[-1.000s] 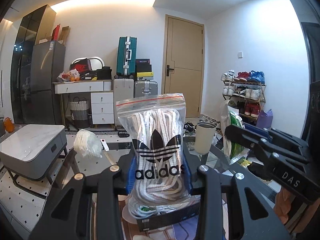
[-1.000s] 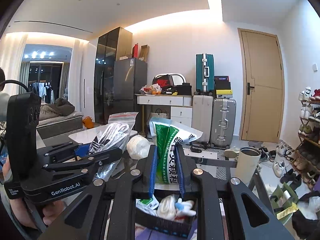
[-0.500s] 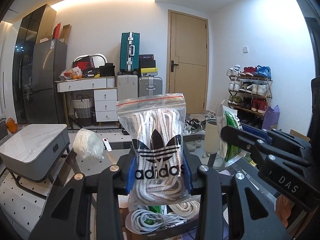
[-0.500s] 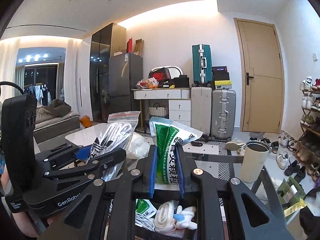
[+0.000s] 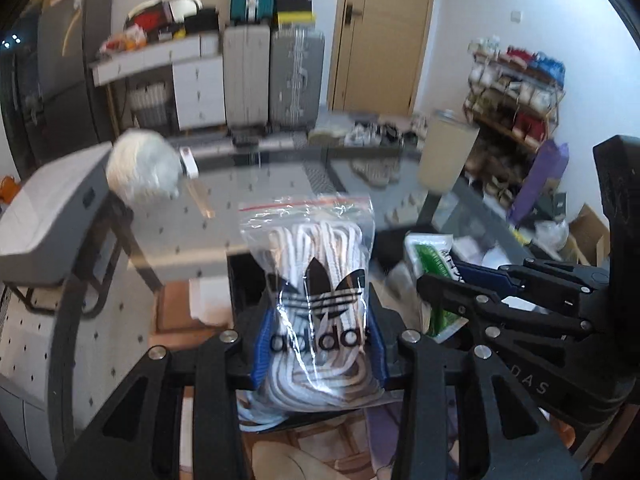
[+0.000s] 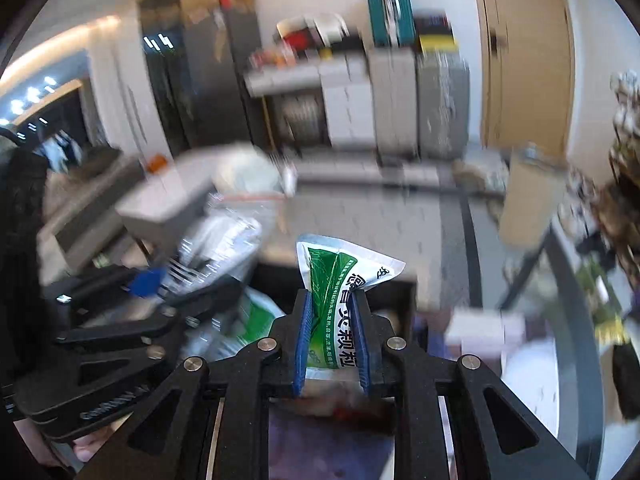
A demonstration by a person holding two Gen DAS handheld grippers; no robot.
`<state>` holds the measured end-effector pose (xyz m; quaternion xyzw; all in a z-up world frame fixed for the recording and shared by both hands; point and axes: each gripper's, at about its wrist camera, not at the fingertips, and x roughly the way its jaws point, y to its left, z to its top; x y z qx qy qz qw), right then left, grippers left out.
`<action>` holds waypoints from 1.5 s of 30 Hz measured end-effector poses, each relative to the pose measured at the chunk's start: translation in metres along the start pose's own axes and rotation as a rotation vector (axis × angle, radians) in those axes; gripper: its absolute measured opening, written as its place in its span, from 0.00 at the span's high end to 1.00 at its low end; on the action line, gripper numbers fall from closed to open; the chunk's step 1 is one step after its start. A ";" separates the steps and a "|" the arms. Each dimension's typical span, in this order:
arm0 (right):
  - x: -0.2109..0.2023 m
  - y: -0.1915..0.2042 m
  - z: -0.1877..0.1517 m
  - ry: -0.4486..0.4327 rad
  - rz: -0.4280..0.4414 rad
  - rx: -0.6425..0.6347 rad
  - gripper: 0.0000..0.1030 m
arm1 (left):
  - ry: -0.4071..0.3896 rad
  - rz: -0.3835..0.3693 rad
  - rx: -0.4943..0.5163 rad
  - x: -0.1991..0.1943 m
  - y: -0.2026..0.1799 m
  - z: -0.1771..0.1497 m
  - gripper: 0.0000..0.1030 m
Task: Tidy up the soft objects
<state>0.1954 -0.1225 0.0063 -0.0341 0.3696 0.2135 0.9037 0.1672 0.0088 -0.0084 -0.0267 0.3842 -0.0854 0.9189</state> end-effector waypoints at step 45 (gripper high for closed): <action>-0.104 0.001 -0.032 -0.365 -0.082 0.027 0.04 | -0.424 0.070 0.102 -0.129 -0.023 -0.021 0.01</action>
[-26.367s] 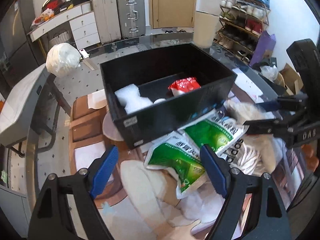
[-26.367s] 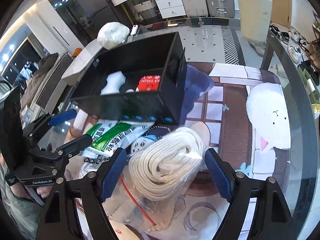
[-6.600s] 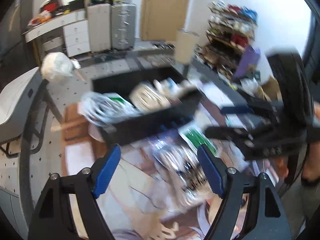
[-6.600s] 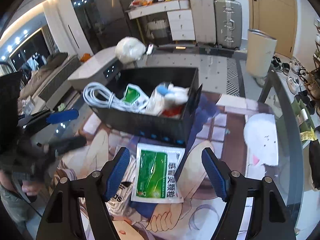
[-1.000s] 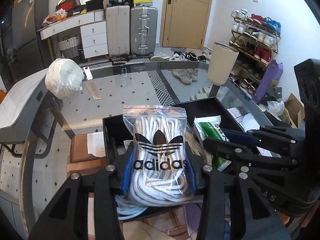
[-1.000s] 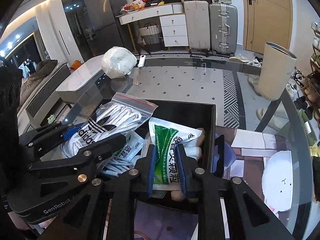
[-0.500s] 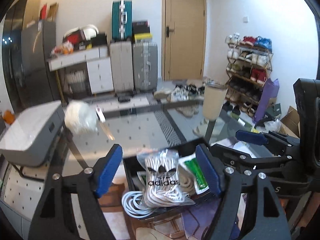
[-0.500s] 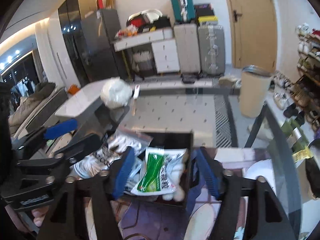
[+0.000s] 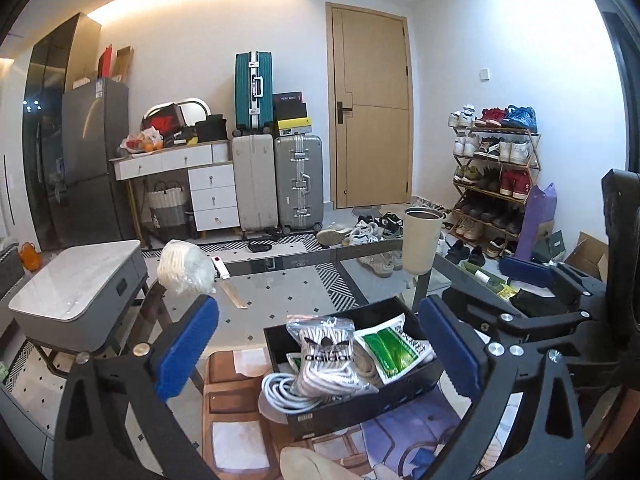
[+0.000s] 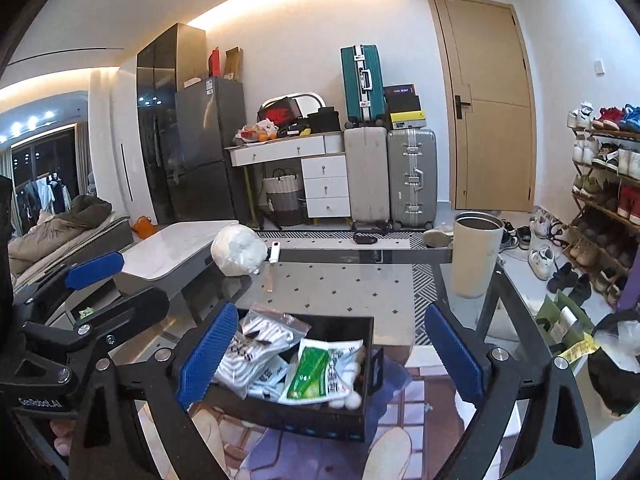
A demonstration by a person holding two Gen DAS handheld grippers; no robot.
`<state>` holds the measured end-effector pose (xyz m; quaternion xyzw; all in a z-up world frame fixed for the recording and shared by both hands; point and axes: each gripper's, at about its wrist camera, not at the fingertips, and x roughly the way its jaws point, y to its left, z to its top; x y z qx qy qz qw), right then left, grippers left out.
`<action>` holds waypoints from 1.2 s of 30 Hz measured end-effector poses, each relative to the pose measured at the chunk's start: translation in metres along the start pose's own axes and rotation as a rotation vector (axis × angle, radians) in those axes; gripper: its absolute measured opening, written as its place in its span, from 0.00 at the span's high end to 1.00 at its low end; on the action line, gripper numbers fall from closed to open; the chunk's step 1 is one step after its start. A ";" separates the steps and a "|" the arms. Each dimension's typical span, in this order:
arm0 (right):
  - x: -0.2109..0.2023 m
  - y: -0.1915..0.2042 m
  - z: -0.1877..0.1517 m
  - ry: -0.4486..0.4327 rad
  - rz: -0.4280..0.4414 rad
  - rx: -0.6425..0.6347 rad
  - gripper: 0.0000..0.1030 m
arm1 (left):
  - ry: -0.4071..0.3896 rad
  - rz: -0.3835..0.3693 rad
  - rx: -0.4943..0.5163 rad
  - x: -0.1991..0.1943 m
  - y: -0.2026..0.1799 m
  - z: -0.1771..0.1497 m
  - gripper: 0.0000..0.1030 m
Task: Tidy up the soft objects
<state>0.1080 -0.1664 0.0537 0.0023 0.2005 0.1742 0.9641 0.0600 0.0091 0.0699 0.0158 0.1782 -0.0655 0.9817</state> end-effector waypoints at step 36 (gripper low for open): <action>-0.041 0.014 -0.089 -0.100 -0.051 -0.078 0.01 | -0.120 0.166 -0.047 -0.025 -0.010 -0.090 0.00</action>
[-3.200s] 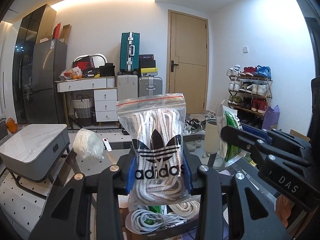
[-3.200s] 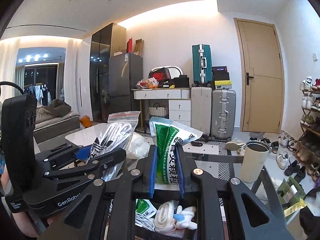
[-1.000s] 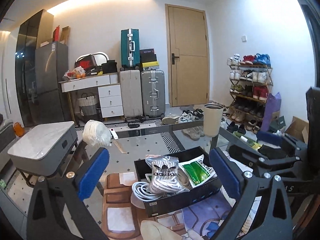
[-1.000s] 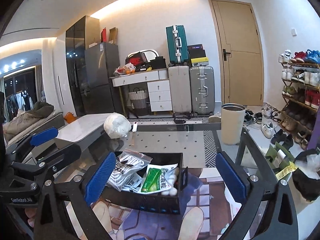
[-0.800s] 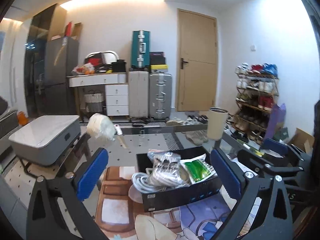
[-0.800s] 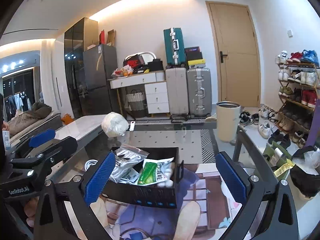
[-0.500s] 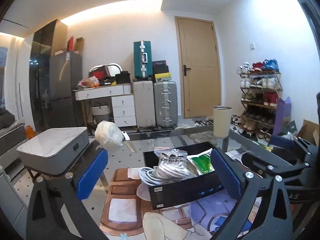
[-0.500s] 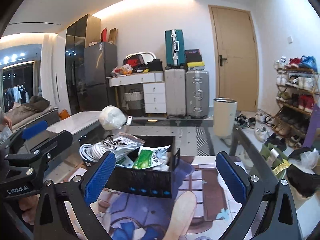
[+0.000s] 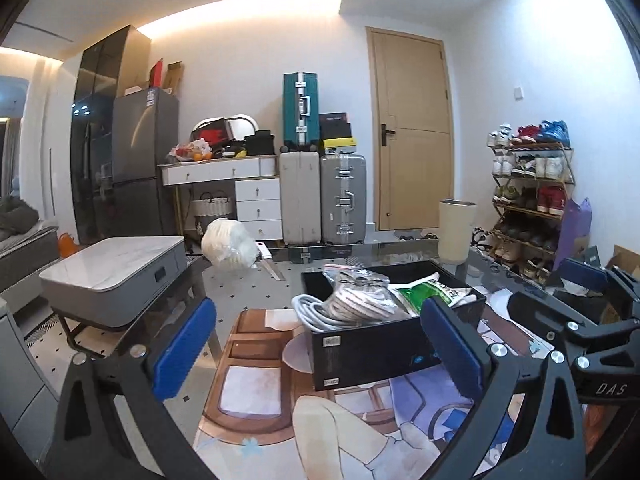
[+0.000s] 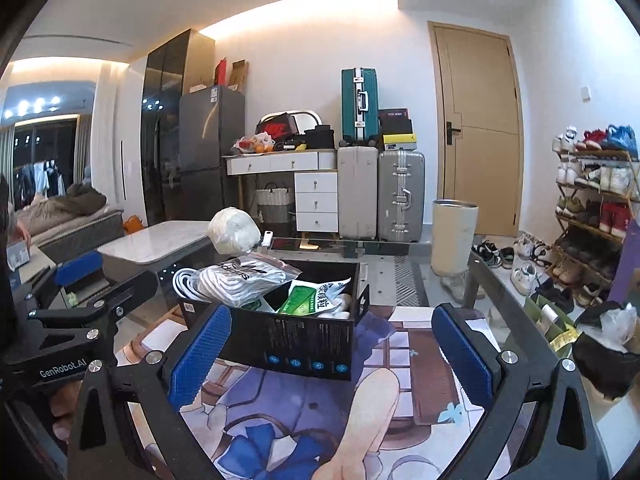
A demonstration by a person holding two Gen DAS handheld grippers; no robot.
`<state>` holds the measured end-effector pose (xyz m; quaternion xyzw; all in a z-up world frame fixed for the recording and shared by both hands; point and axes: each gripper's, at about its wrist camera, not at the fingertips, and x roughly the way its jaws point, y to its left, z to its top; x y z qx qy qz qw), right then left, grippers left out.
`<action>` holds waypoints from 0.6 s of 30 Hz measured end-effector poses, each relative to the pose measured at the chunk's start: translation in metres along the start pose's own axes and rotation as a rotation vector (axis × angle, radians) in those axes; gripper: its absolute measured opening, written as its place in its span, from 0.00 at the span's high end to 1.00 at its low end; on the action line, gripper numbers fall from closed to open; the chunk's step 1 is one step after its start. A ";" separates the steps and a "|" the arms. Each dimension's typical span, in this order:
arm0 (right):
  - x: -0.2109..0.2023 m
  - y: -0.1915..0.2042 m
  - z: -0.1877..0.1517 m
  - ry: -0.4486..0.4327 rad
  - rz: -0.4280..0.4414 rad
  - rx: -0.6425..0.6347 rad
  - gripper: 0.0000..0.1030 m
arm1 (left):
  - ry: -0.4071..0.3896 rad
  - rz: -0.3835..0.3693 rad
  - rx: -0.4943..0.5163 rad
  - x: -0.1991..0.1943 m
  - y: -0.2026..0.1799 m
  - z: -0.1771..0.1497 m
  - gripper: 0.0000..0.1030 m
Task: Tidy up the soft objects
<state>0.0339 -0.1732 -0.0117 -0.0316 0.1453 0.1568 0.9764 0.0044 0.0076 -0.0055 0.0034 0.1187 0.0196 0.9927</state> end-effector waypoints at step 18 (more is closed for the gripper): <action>-0.002 -0.003 -0.001 -0.022 -0.041 0.027 0.01 | -0.014 -0.040 -0.010 -0.003 -0.002 0.000 0.00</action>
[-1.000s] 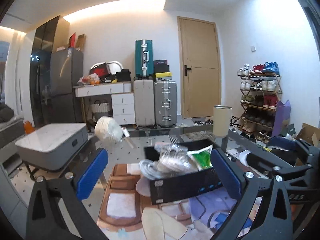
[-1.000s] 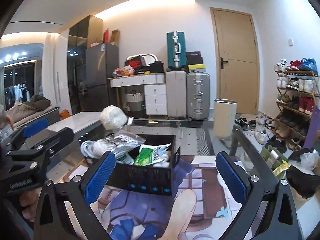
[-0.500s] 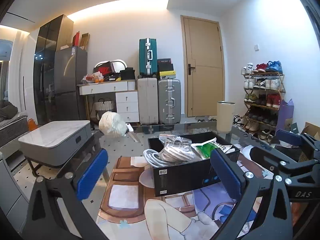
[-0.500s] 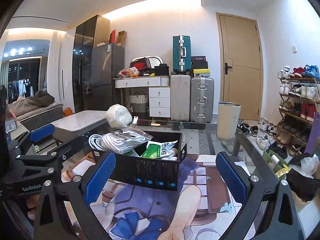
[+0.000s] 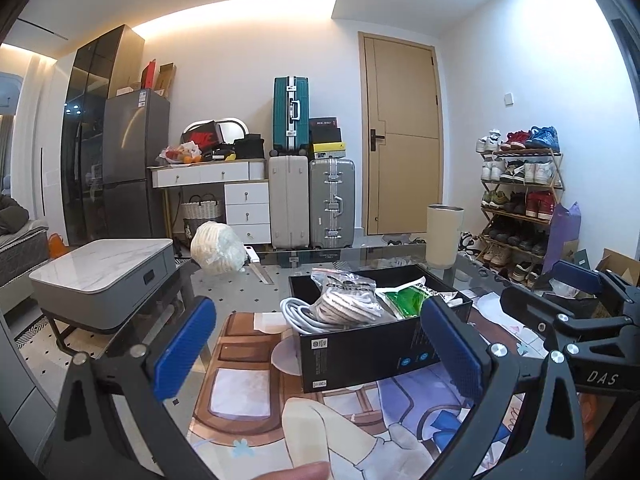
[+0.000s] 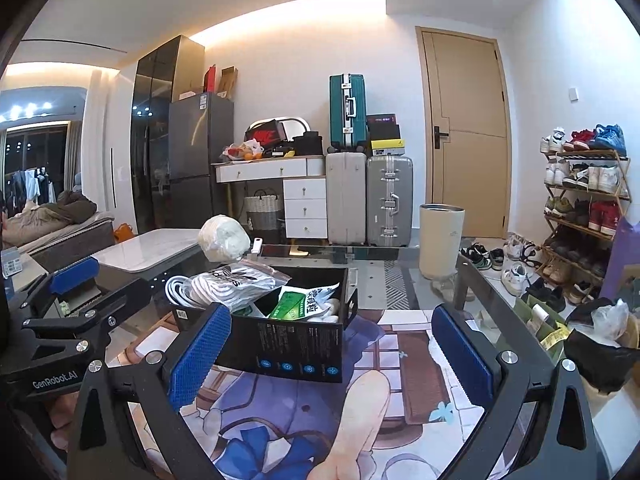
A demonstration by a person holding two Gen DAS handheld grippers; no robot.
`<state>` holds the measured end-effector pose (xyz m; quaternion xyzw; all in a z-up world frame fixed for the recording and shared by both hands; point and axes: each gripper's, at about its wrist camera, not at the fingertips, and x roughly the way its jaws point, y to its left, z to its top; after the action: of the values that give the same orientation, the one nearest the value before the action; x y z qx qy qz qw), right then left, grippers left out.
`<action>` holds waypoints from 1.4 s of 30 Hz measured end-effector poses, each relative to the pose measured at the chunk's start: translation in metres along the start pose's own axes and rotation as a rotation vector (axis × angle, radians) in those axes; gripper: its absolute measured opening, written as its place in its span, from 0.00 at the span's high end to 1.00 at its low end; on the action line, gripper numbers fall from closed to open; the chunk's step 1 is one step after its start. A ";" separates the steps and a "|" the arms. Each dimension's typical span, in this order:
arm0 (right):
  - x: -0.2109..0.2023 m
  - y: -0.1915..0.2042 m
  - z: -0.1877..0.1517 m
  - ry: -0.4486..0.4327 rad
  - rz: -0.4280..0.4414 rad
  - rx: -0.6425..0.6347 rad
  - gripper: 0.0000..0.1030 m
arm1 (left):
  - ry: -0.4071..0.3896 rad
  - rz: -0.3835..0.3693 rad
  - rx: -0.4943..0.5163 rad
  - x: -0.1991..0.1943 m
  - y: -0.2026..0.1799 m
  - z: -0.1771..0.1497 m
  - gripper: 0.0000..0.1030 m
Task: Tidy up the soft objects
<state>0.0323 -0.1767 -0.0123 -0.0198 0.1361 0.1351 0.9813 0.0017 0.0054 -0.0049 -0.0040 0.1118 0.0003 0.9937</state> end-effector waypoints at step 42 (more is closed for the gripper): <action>-0.006 0.007 -0.001 -0.016 -0.013 -0.018 0.01 | 0.023 0.059 0.016 0.005 -0.006 -0.003 0.00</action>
<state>0.0246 -0.1713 -0.0118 -0.0286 0.1270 0.1303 0.9829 0.0061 -0.0007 -0.0092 0.0073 0.1232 0.0284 0.9919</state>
